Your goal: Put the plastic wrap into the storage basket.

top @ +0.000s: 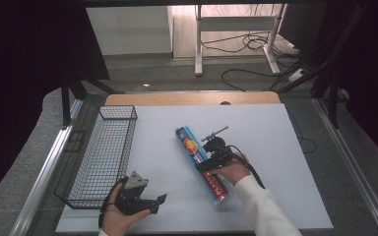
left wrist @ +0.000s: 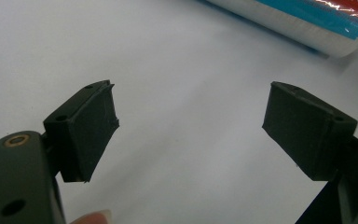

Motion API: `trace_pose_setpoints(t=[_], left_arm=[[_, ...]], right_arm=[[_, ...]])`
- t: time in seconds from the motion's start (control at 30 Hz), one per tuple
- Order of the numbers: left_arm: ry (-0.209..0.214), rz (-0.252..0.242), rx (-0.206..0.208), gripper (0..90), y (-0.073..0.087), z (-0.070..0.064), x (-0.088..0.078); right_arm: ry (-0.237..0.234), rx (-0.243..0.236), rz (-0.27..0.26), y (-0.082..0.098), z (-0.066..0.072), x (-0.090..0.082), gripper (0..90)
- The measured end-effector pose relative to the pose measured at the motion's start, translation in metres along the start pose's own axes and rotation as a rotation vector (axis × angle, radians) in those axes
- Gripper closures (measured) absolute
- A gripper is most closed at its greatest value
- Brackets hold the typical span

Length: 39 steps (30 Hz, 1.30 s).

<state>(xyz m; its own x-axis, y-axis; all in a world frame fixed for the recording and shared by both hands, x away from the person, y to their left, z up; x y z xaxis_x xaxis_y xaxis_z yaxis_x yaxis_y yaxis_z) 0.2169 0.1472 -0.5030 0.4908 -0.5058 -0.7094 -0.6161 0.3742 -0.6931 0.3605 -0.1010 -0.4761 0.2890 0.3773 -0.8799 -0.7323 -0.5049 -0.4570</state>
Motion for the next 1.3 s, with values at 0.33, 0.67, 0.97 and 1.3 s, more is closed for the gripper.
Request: trace_pose_setpoints(t=[0.33,0.67,0.97,1.3], left_arm=[[0.003,0.008,0.003,16.9,0.001,0.0,0.002],[0.006,0.014,0.005,16.8,0.002,0.0,0.004],[0.005,0.012,0.0,16.8,0.003,0.001,0.005],[0.003,0.012,-0.003,16.8,0.003,0.002,0.005]], right_arm=[[0.047,-0.002,0.126,0.0,0.006,0.031,25.0],[-0.005,0.09,0.191,-0.005,-0.004,0.036,29.7],[-0.052,0.136,0.179,-0.005,-0.012,0.035,30.7],[-0.129,0.19,0.126,-0.007,-0.025,0.017,31.5]])
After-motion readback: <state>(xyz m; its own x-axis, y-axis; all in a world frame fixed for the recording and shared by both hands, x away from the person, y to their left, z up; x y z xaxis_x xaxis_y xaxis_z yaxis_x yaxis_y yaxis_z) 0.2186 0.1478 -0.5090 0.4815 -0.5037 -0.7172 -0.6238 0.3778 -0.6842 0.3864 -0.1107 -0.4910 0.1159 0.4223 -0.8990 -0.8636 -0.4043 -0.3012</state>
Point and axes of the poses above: each handheld gripper's, and its own axes: x roughly forward along the jaws, y roughly out of its underside, z roughly to its left, the point moved 1 cm from there along x, roughly forward along the jaws, and after that the axes turned 4 degrees about x, right-handed, at the moved point
